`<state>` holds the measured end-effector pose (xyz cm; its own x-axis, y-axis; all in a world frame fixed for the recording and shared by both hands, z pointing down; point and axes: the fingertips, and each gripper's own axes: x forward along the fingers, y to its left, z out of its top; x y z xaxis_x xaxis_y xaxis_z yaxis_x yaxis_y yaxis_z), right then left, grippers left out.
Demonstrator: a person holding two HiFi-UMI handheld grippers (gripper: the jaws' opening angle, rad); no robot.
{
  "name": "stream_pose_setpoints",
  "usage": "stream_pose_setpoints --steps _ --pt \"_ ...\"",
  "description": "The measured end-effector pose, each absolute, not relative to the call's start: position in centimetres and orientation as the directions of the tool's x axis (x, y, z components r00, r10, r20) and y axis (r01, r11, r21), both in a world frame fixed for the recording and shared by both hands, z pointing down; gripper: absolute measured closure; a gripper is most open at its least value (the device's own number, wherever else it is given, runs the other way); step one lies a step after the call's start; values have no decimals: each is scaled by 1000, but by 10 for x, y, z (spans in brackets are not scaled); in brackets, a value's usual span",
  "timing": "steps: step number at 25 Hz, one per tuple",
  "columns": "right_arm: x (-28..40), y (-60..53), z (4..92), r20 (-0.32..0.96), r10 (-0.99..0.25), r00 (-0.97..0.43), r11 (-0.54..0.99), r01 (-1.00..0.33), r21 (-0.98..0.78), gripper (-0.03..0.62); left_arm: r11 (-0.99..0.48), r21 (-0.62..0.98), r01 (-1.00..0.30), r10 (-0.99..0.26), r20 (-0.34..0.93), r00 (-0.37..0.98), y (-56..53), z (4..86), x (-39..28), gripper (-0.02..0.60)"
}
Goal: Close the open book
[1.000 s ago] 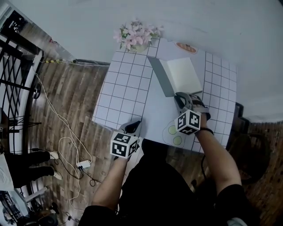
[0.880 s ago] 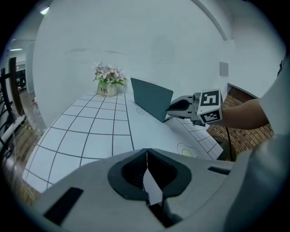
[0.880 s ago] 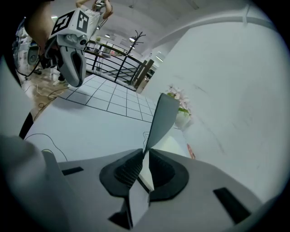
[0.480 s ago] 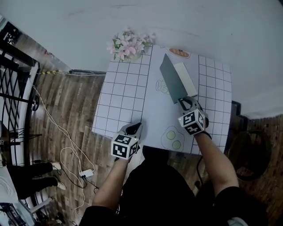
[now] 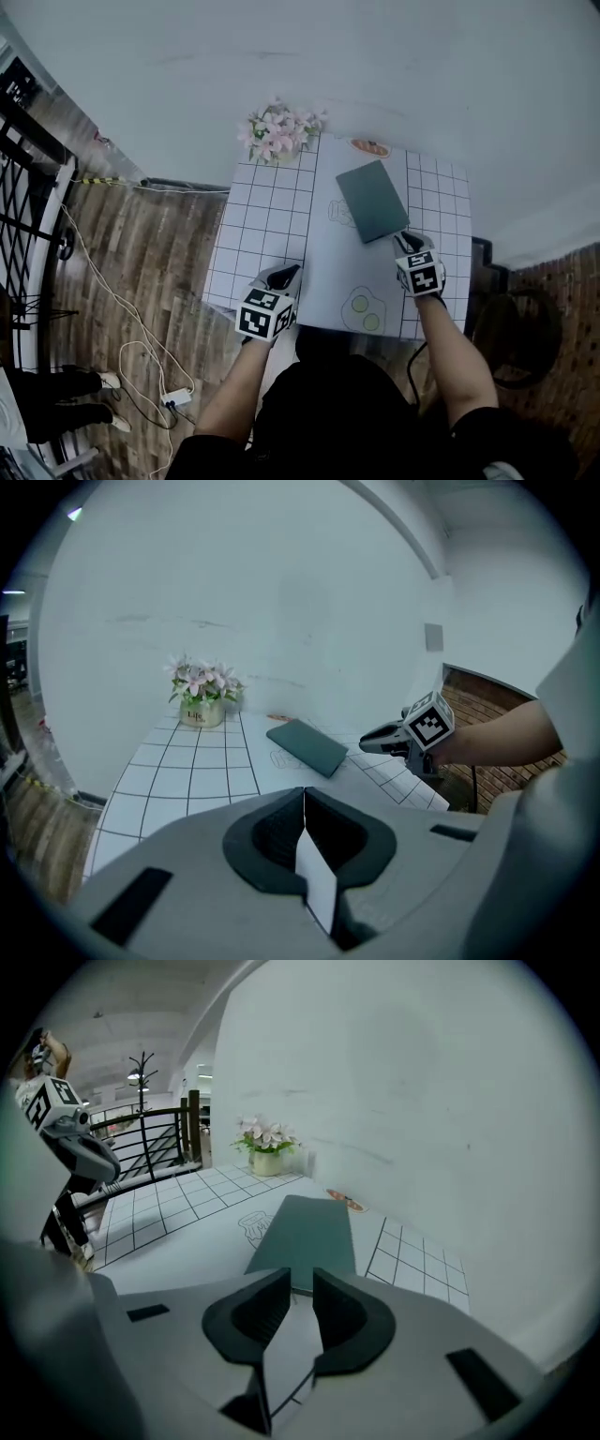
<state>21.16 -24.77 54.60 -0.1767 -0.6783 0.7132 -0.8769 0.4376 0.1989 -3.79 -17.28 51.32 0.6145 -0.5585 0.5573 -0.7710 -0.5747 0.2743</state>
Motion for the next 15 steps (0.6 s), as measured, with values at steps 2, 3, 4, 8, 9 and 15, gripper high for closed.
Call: stream_pose_setpoints --steps 2,3,4,8,9,15 --pt "218 -240 537 706 -687 -170 420 -887 194 522 -584 263 -768 -569 542 619 -177 501 -38 572" --pt "221 -235 534 703 -691 -171 412 -892 188 523 -588 257 -767 -575 535 619 -179 494 -37 572" --pt "224 -232 531 698 -694 -174 405 -897 178 526 -589 252 -768 -581 528 619 -181 488 -36 572" --pt "228 -225 522 673 -706 -221 407 -904 131 530 -589 235 -773 -600 514 613 -185 470 -29 572" --pt "228 -224 520 666 -707 -238 416 -901 121 531 -587 230 -776 -602 516 609 -185 468 -27 572" --pt "238 -225 490 581 -730 -360 471 -881 47 543 -544 208 -813 -642 521 562 -187 453 0 572"
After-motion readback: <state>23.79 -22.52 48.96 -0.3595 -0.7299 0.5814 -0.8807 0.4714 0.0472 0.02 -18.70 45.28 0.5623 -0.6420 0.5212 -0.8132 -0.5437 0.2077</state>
